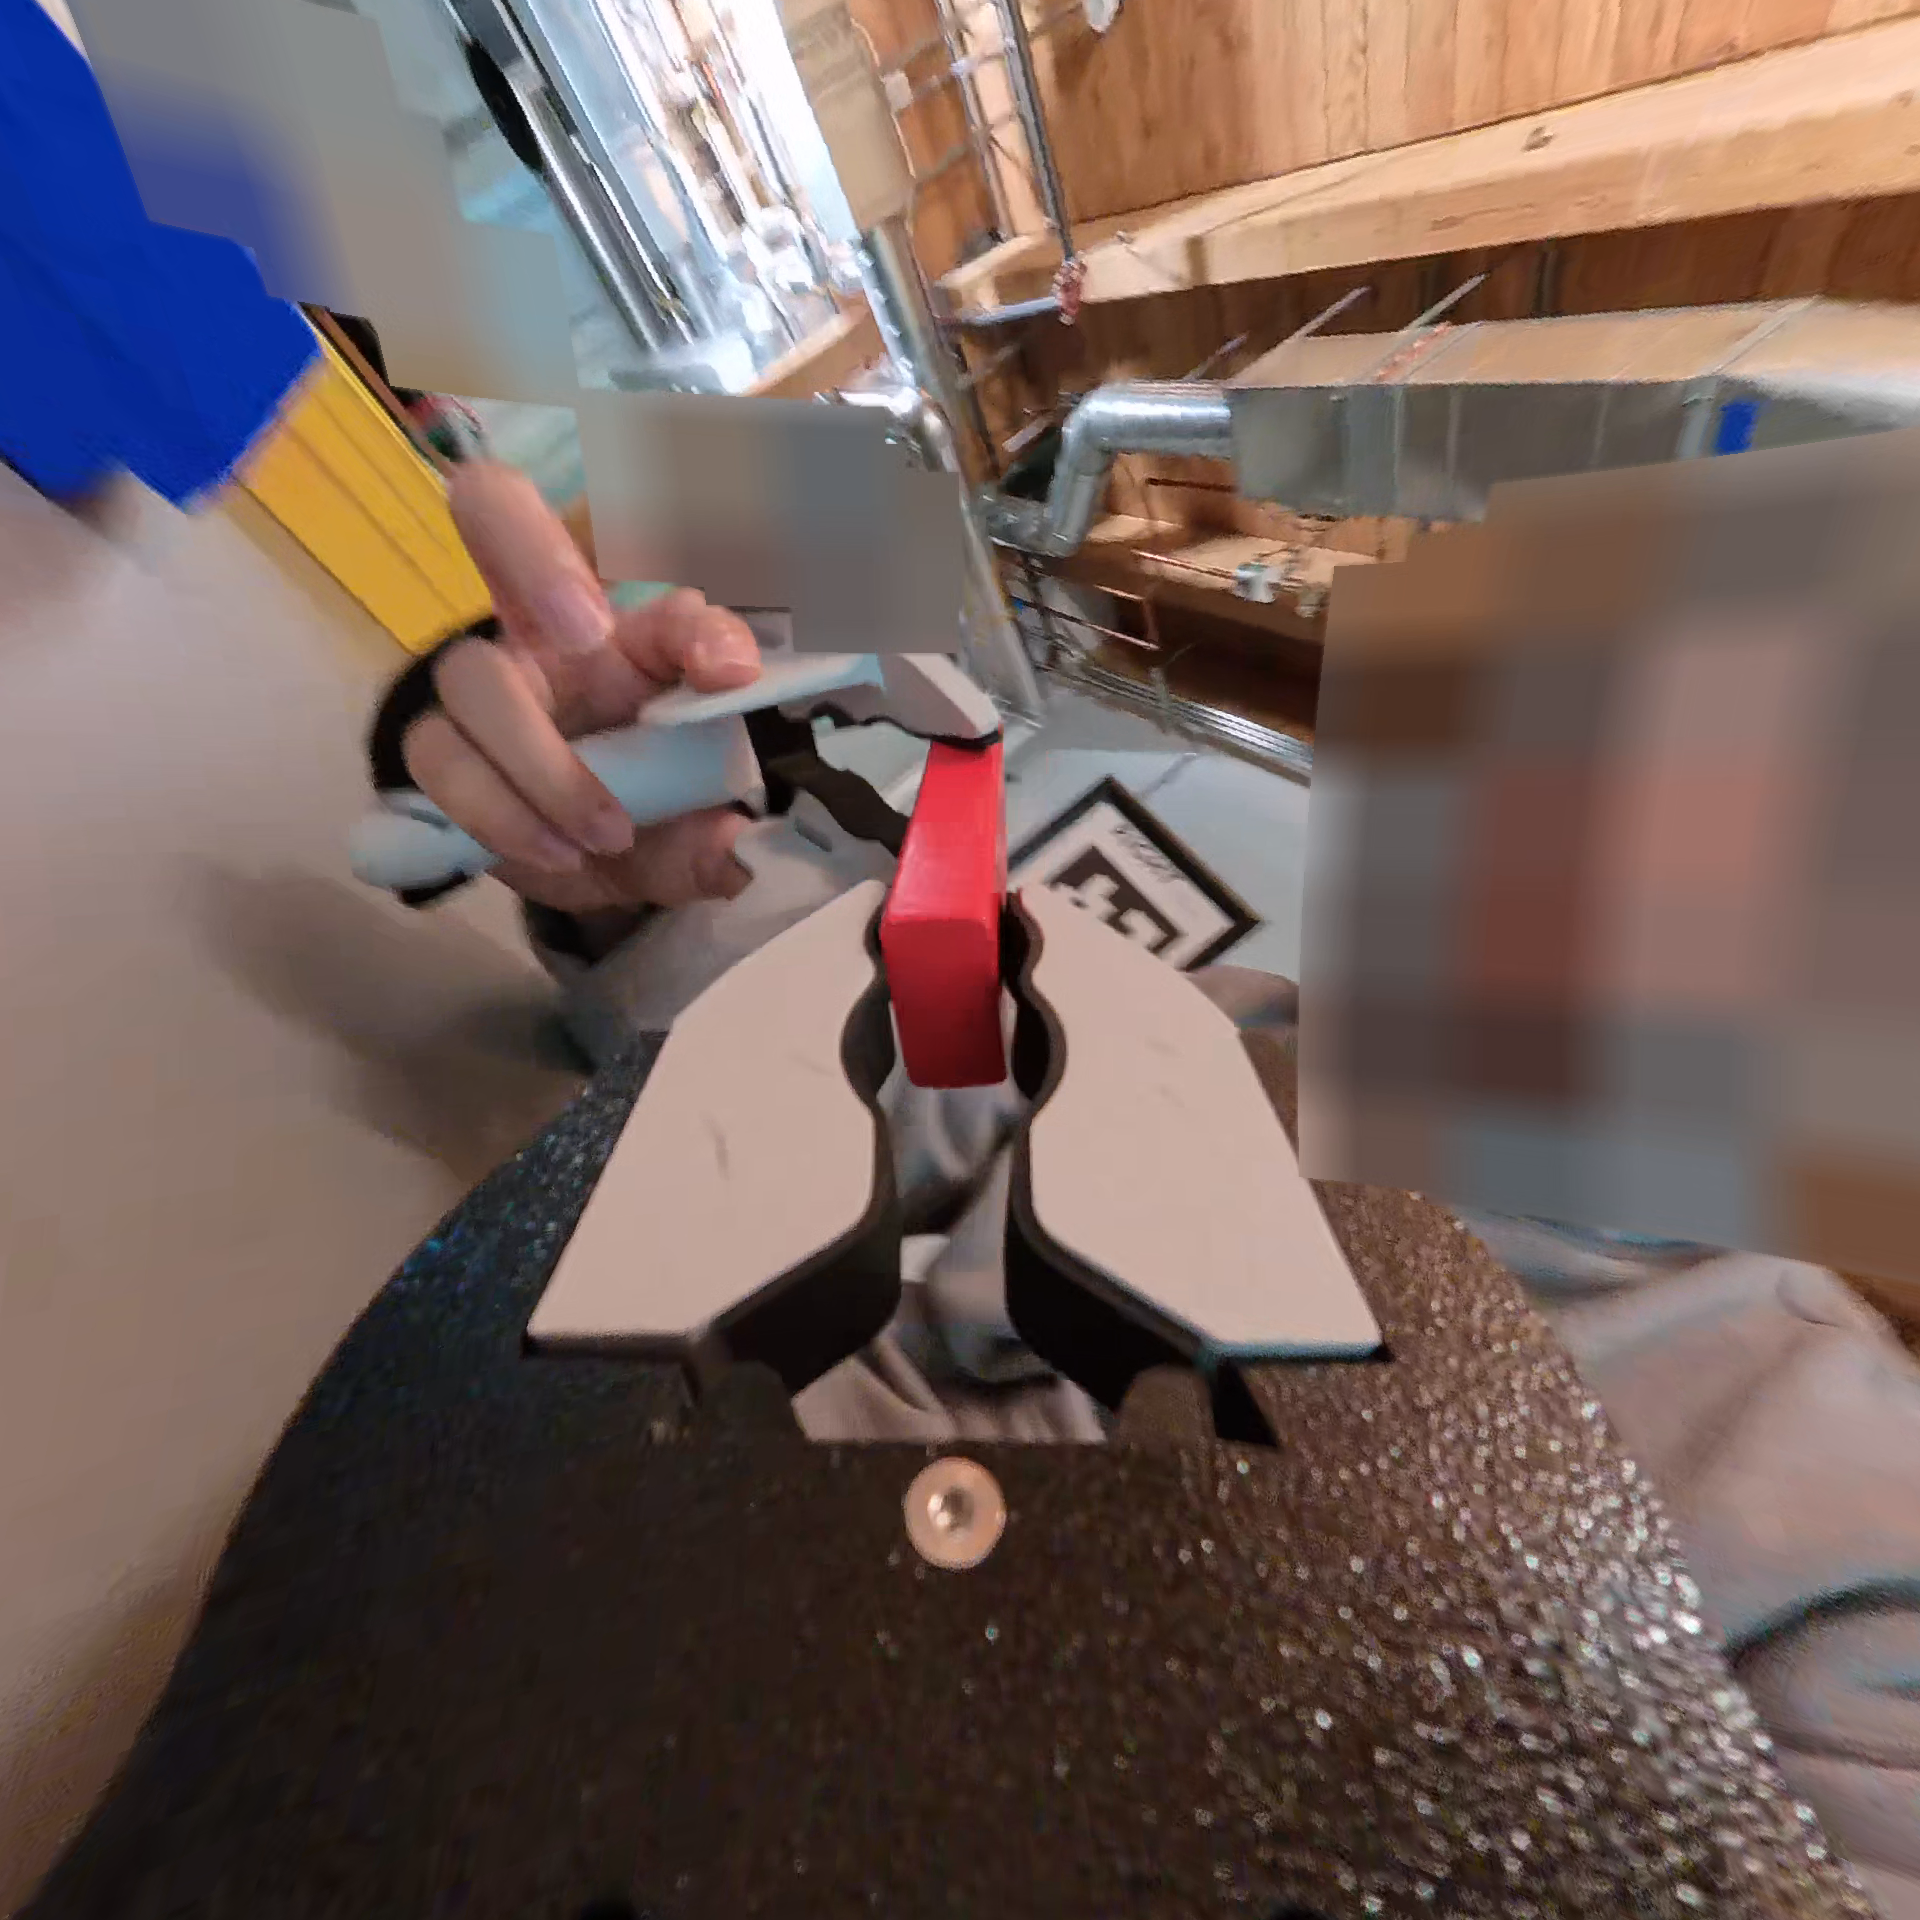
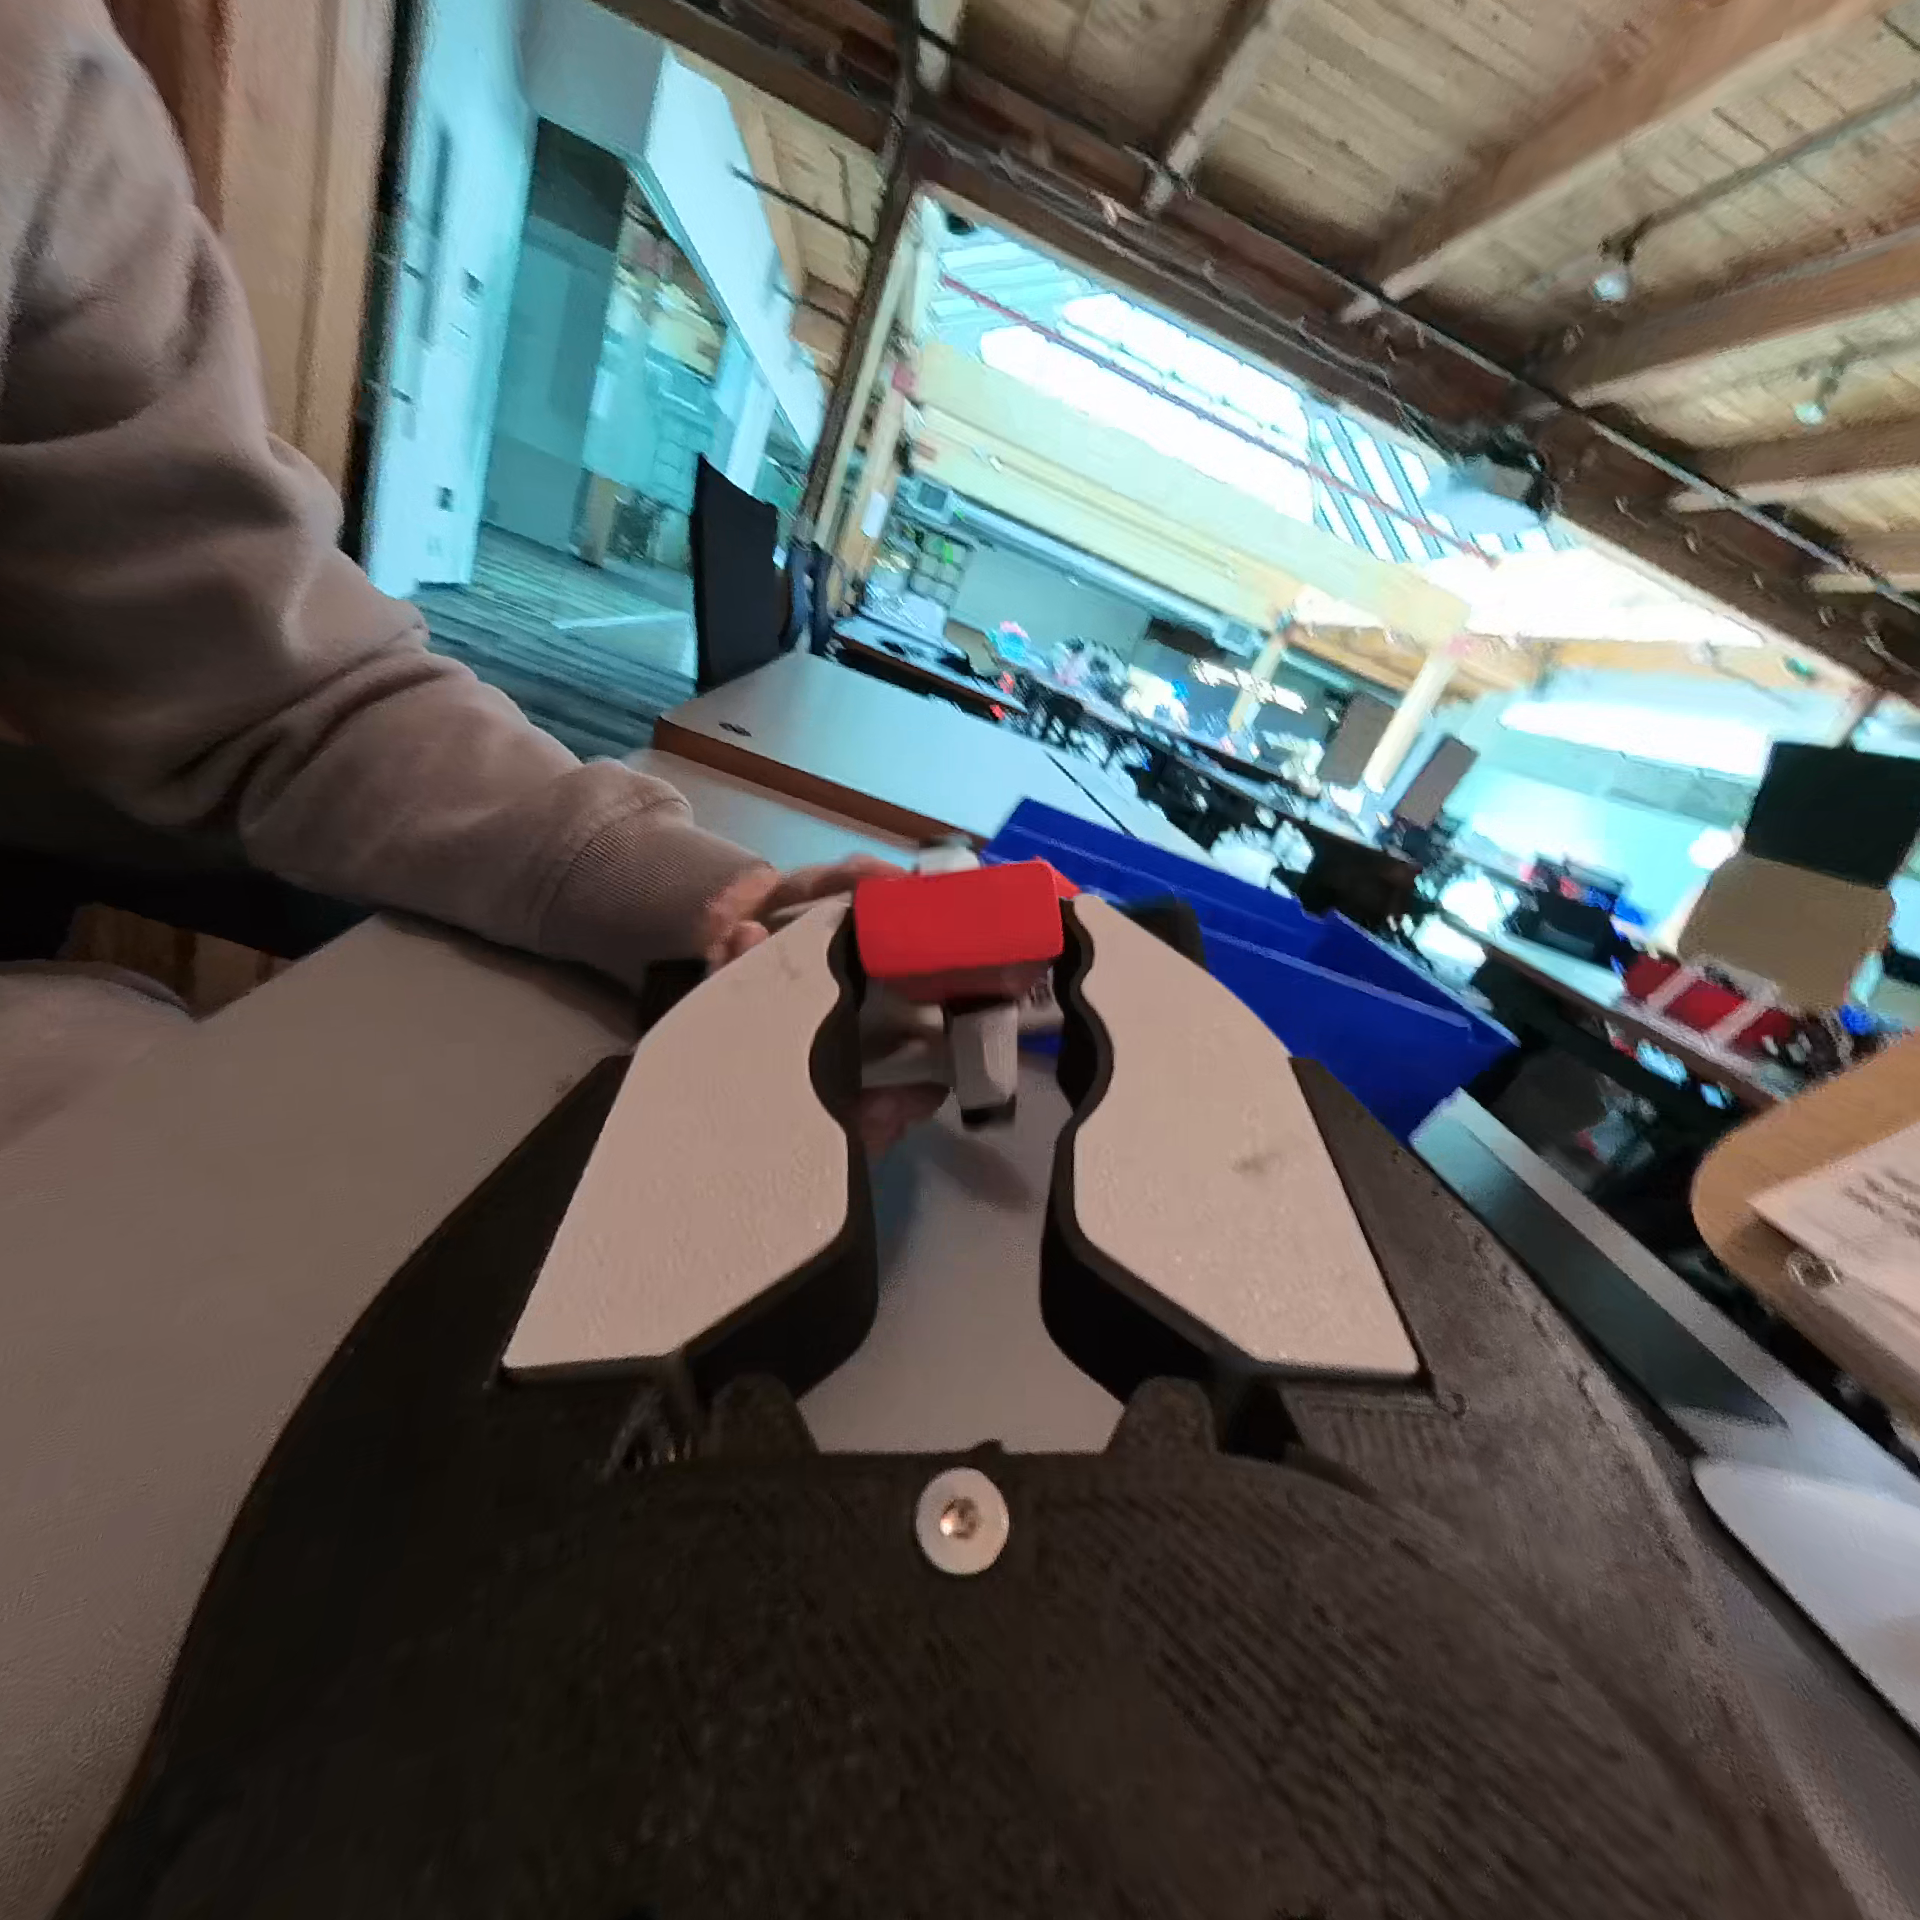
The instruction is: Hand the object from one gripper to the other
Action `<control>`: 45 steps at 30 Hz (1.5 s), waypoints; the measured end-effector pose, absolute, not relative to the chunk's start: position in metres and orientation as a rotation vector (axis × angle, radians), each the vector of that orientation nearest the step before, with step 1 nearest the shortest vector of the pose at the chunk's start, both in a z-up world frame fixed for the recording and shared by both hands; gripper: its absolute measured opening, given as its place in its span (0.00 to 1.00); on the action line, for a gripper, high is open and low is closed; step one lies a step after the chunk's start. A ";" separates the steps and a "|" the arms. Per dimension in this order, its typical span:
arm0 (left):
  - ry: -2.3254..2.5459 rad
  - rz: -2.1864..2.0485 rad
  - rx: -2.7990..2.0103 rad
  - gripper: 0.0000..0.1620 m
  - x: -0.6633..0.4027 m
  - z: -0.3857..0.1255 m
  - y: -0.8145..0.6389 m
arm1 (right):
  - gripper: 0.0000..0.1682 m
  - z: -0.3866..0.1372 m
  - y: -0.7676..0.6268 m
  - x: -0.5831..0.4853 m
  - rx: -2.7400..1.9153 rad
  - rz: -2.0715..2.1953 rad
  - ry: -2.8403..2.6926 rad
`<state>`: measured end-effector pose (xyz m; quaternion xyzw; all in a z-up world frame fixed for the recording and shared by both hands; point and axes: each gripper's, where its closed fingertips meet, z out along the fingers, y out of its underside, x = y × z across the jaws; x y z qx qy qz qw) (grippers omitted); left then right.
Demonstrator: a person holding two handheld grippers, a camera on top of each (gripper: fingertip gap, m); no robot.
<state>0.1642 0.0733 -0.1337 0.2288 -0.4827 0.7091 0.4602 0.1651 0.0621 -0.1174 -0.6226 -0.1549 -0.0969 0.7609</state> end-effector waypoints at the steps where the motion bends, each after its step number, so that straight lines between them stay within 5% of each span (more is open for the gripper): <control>1: -1.263 1.822 0.591 0.10 0.170 -0.136 0.074 | 0.21 -0.121 0.063 0.173 -1.390 -0.220 -0.285; 3: -1.503 1.968 0.621 0.10 0.180 -0.145 0.077 | 0.23 -0.124 0.064 0.187 -1.408 -0.177 -0.158; 8: -2.214 2.283 0.541 0.10 0.203 -0.160 0.088 | 0.48 -0.123 0.063 0.214 -1.317 0.401 0.328; 16: -2.675 2.564 -0.052 0.10 0.191 -0.150 0.084 | 0.41 -0.148 0.068 0.207 -1.334 0.784 0.502; 21: -2.836 2.517 -0.231 0.10 0.189 -0.157 0.081 | 0.21 -0.148 0.070 0.200 -1.307 0.899 0.502; 23: -2.841 2.509 -0.253 0.10 0.188 -0.157 0.080 | 0.21 -0.151 0.070 0.198 -1.315 0.934 0.495; 29: -2.863 2.537 -0.098 0.13 0.197 -0.156 0.086 | 0.21 -0.147 0.071 0.198 -1.399 0.728 0.377; 35: -2.875 2.579 0.296 0.32 0.218 -0.152 0.097 | 0.21 -0.126 0.065 0.220 -1.296 0.445 0.373; 45: -1.887 2.202 0.739 0.39 0.205 -0.153 0.082 | 0.20 -0.109 0.064 0.210 -1.333 -0.184 0.069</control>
